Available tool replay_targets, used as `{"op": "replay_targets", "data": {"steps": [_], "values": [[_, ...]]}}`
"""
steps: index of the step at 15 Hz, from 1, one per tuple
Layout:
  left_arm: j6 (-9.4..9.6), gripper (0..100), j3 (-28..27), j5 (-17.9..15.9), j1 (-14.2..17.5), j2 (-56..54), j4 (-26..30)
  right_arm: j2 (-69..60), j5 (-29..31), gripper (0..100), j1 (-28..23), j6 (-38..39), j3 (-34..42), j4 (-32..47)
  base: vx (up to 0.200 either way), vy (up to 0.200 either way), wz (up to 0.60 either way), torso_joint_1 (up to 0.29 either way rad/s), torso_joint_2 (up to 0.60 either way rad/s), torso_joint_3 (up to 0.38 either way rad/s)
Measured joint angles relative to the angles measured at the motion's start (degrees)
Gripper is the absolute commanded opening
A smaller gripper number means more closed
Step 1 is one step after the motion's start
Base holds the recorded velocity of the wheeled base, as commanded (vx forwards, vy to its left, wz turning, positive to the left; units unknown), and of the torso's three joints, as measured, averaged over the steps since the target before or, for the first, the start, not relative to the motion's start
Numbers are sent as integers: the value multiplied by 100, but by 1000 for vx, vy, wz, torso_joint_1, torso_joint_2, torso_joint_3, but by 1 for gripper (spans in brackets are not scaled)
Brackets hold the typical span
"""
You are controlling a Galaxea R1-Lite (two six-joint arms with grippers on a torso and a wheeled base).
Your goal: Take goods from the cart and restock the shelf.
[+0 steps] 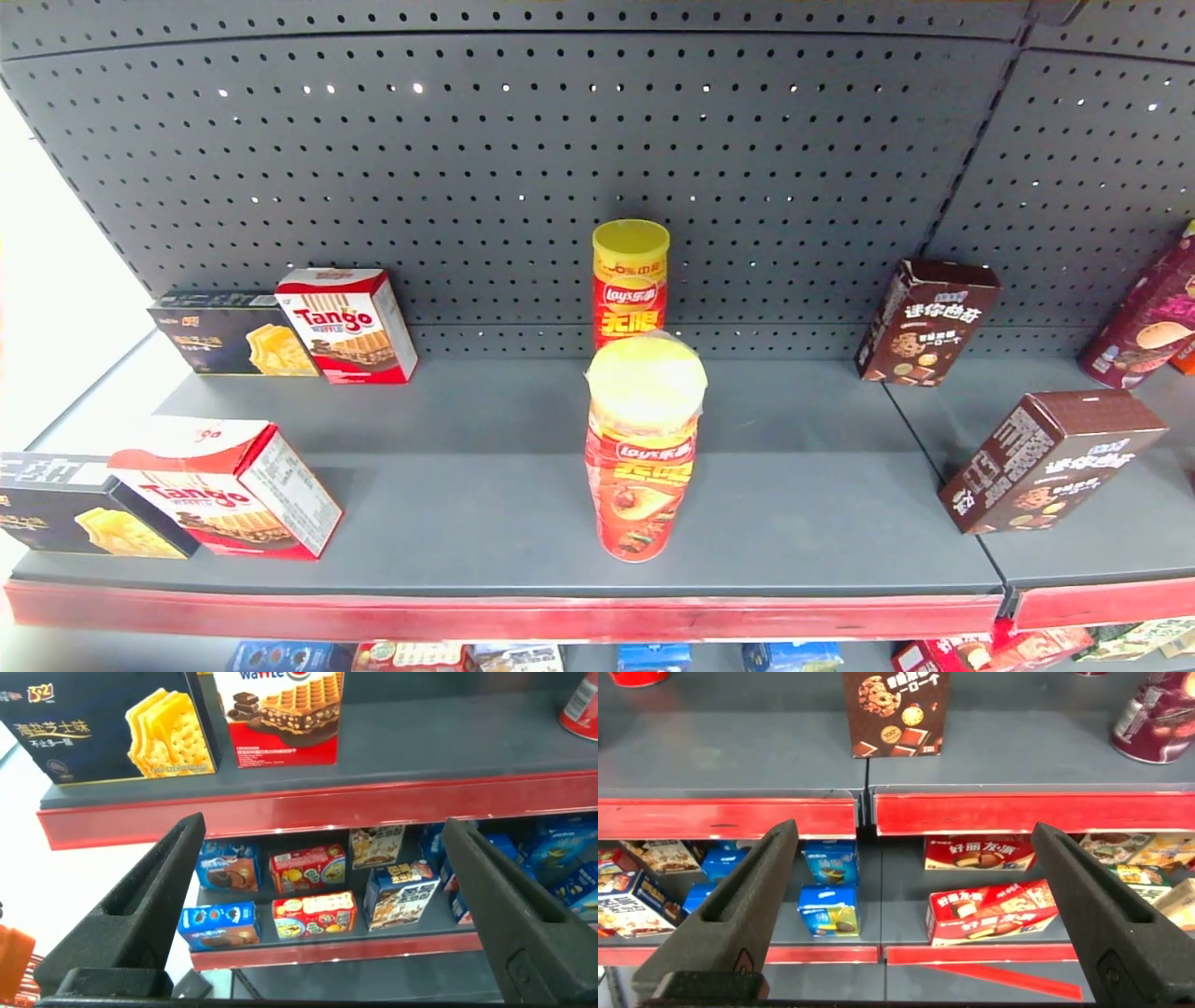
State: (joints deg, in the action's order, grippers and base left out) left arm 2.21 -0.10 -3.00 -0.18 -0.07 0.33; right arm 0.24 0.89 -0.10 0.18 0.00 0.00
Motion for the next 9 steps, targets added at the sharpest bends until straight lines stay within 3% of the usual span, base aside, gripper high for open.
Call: {"op": "replay_targets", "data": {"steps": [9], "values": [[0,100,7,-1,7,0,-1,2,0,100,0,-2,0,0,0,0,0,0,0,0]]}}
